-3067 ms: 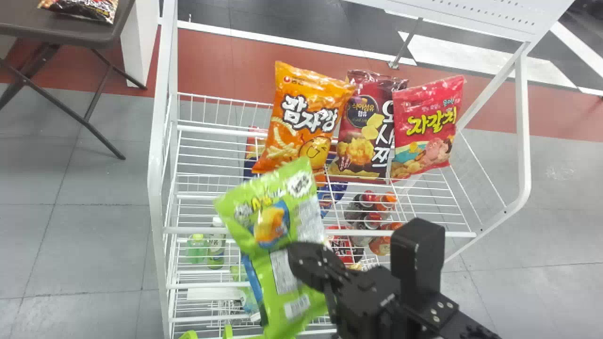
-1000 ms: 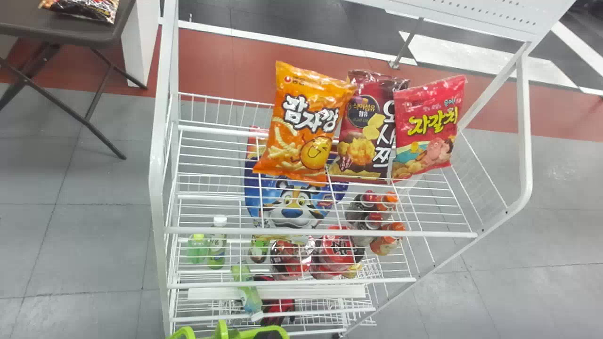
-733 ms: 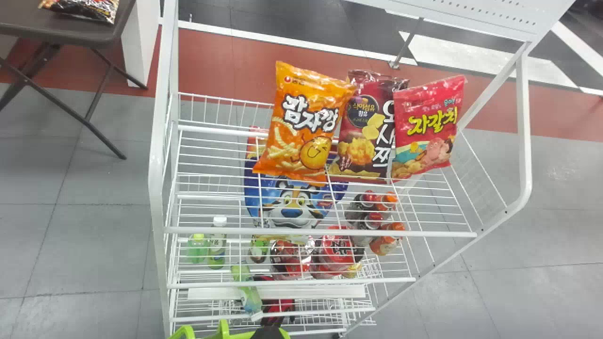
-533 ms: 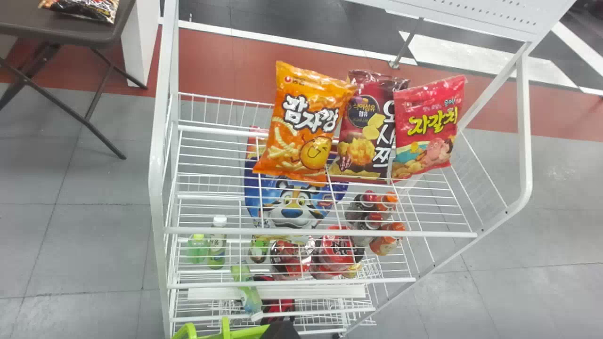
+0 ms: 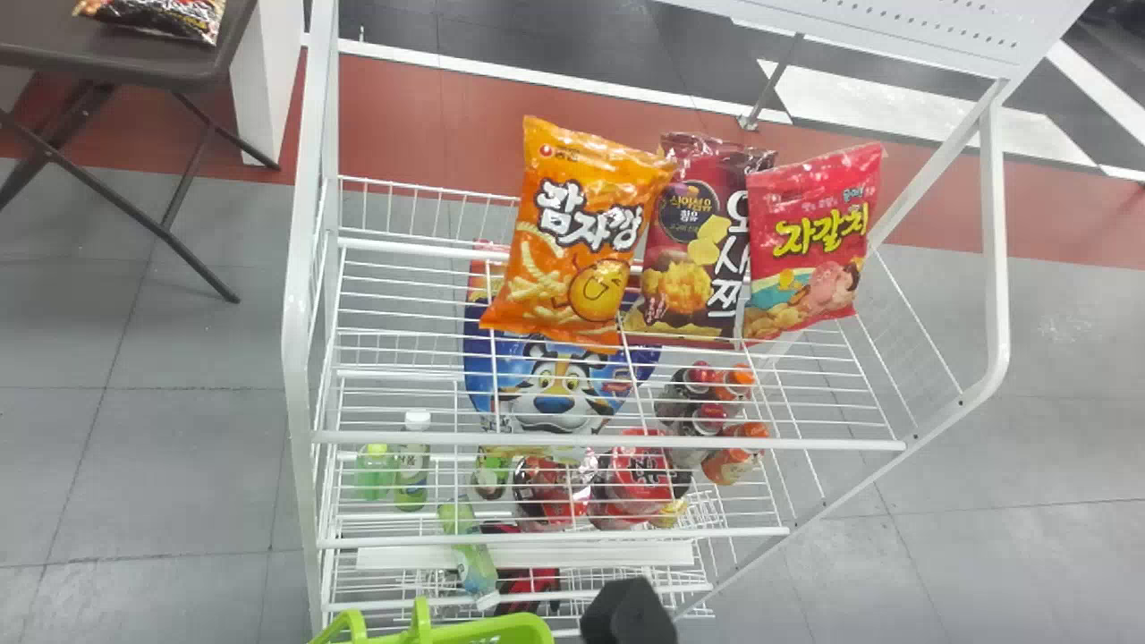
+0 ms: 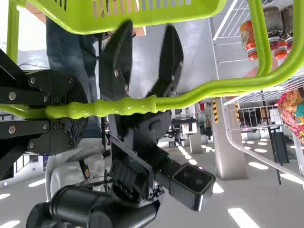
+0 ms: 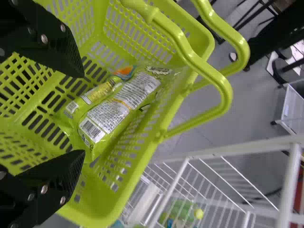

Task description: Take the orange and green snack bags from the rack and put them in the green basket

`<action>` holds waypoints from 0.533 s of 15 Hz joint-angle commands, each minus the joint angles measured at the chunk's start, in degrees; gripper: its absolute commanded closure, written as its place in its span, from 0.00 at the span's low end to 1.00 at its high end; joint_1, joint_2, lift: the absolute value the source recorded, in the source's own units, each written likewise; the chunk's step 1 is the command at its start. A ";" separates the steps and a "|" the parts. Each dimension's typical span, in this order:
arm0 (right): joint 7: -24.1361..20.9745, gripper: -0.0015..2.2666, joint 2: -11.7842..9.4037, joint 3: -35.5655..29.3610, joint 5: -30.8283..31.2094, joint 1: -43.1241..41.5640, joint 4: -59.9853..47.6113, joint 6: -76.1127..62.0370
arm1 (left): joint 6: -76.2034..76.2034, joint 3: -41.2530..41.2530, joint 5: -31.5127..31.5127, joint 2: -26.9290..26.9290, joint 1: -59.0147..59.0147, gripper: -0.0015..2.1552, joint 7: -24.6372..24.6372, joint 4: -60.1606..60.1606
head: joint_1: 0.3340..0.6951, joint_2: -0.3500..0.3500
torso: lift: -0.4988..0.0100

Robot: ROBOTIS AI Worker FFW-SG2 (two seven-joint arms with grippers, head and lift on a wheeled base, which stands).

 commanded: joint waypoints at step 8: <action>-6.18 0.04 7.76 -10.31 -6.60 -6.08 6.86 -38.33 | 0.73 -1.25 -0.67 -0.09 -0.18 1.00 0.88 0.26 | 1.00 0.00 | 0.98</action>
